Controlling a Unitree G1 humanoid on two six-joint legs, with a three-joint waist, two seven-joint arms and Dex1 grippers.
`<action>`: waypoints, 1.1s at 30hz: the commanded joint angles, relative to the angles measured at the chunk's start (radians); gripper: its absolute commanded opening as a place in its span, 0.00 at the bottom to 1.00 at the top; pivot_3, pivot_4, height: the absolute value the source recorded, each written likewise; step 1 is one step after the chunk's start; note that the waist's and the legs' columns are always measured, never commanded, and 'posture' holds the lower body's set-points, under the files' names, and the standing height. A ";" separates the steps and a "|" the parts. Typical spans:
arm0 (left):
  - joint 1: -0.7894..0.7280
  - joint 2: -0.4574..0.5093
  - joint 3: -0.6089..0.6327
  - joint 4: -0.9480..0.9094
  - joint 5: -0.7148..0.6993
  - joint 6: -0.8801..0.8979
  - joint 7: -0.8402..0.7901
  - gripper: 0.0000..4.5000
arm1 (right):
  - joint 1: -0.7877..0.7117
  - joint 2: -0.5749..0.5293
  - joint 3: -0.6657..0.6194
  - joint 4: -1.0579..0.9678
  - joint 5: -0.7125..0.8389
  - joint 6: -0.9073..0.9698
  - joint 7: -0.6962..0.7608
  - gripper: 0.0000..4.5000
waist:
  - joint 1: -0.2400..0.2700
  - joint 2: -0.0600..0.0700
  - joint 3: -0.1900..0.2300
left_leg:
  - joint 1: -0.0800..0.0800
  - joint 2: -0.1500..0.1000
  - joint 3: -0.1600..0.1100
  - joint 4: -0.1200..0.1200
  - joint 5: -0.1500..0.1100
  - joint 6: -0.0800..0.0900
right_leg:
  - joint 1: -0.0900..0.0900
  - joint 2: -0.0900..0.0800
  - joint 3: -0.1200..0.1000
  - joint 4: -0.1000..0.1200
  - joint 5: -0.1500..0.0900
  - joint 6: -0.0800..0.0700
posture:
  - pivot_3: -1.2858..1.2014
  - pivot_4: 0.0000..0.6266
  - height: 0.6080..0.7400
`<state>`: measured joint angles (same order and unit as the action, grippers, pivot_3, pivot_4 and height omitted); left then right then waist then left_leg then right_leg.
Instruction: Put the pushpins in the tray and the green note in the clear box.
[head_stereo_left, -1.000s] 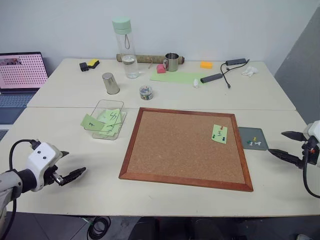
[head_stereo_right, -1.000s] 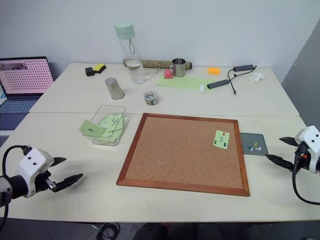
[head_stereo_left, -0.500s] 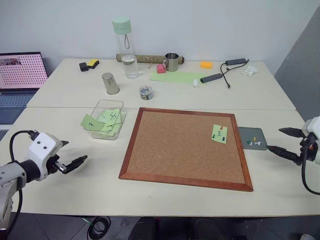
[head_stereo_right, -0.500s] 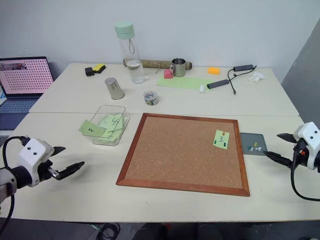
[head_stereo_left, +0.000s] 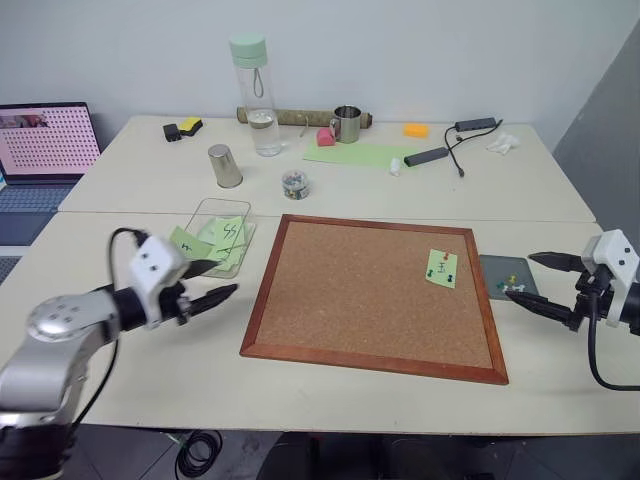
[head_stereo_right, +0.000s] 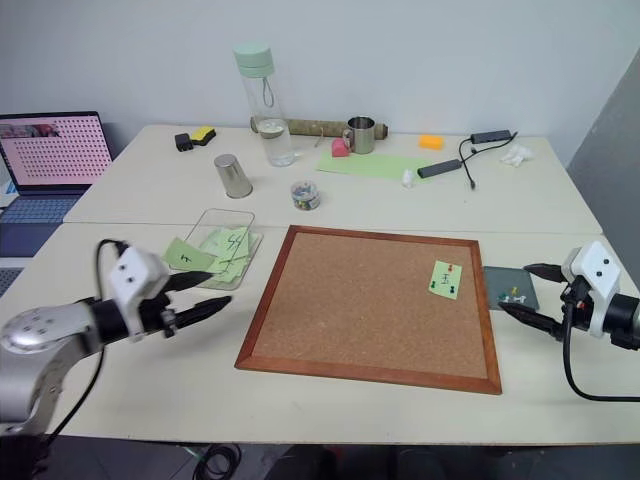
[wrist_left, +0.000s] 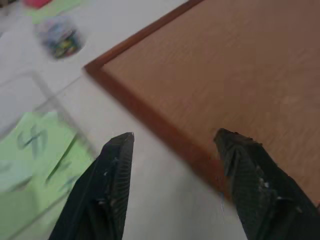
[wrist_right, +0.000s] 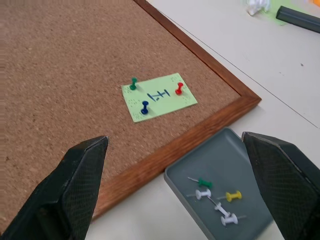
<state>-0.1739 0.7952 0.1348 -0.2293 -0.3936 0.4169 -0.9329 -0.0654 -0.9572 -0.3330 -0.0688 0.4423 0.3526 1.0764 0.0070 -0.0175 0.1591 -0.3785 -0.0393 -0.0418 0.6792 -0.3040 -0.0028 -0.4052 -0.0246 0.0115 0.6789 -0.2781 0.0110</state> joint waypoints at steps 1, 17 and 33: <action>-0.130 -0.073 -0.148 0.009 0.025 -0.012 -0.032 0.43 | -0.044 0.007 0.015 -0.051 0.010 0.017 -0.022 1.00 | 0.000 0.000 0.000 | 0.000 0.000 0.000 0.000 0.000 0.000 | 0.000 0.000 0.000 0.000 0.000 0.000 | 0.52 0.24 1.00; -0.492 -0.553 -0.439 0.750 0.267 -0.375 -0.012 0.00 | -0.405 0.250 0.301 0.249 -0.211 0.000 -0.251 1.00 | -0.007 -0.001 0.000 | -0.002 0.000 0.000 0.002 0.001 -0.001 | -0.001 0.002 0.000 0.000 0.000 0.000 | 0.52 0.24 1.00; -0.471 -0.584 -0.421 0.868 0.320 -0.456 -0.014 0.00 | -0.464 0.342 0.303 0.467 -0.250 -0.118 -0.264 0.61 | -0.008 0.000 -0.001 | -0.001 -0.001 0.000 0.003 0.001 -0.001 | -0.001 0.001 0.001 0.002 0.001 0.001 | 0.52 0.24 1.00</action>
<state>-0.6758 0.2046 -0.2842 0.6342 -0.0934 -0.0531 -0.9498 -0.5207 -0.6169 0.0071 0.4137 0.1720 0.2515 0.8067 -0.0011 -0.0171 0.1578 -0.3790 -0.0401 -0.0413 0.6820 -0.3033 -0.0034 -0.4060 -0.0234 0.0128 0.6807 -0.2776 0.0119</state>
